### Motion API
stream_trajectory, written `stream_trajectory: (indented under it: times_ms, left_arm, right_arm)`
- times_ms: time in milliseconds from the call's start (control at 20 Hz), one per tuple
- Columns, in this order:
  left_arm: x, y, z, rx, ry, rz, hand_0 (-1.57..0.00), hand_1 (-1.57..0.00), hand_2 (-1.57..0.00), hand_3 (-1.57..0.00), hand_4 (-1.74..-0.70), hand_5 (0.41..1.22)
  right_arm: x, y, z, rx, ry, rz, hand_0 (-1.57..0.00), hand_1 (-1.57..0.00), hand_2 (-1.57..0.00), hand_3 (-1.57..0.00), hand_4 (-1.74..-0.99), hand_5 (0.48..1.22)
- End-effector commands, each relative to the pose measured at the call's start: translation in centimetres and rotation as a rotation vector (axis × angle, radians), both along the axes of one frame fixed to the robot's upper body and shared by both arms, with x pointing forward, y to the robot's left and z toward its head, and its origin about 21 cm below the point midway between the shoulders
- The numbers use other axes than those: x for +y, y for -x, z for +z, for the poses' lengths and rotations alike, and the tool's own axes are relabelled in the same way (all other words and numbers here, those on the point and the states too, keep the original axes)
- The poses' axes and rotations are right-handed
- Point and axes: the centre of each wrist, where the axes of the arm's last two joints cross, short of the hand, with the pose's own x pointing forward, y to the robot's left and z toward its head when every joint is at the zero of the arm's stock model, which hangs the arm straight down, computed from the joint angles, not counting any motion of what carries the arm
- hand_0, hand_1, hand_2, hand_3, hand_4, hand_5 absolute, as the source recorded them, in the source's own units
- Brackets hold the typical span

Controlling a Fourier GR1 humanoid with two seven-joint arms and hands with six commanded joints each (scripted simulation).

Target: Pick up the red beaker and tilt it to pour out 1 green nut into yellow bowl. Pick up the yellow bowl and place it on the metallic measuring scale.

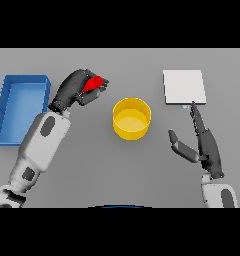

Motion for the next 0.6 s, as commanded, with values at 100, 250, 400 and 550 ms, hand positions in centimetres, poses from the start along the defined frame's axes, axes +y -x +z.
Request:
stream_trajectory:
  times_ms: [100, 250, 400, 550]
  left_arm:
    - [-1.4, -0.4, 1.4, -0.034, -0.184, -0.06, -1.57, -1.57, -1.57, -1.57, -1.74, 1.139]
    - [-2.8, -0.8, 2.3, -0.084, -0.42, -0.106, -1.57, -1.57, -1.57, -1.57, -1.74, 1.174]
    - [-4.7, -0.9, 2.4, -0.098, -0.614, -0.165, -1.57, -1.57, -1.57, -1.57, -1.74, 1.197]
    - [-5.6, -1.3, 2.9, -0.126, -0.816, -0.233, -1.57, -1.57, -1.57, -1.44, -1.7, 1.209]
  right_arm:
    - [0.2, 0.1, 0.0, 0.007, -0.008, 0.012, 0.0, 0.0, 0.0, 0.0, -1.178, 0.667]
    - [0.2, 0.4, -0.2, 0.006, -0.019, 0.012, 0.0, 0.0, 0.0, 0.0, -1.183, 0.671]
    - [0.0, 0.5, 0.0, 0.009, -0.023, 0.004, 0.0, 0.0, 0.0, 0.0, -1.187, 0.676]
    - [0.3, 0.3, -0.1, 0.027, -0.041, 0.003, 0.0, 0.0, 0.0, 0.0, -1.191, 0.675]
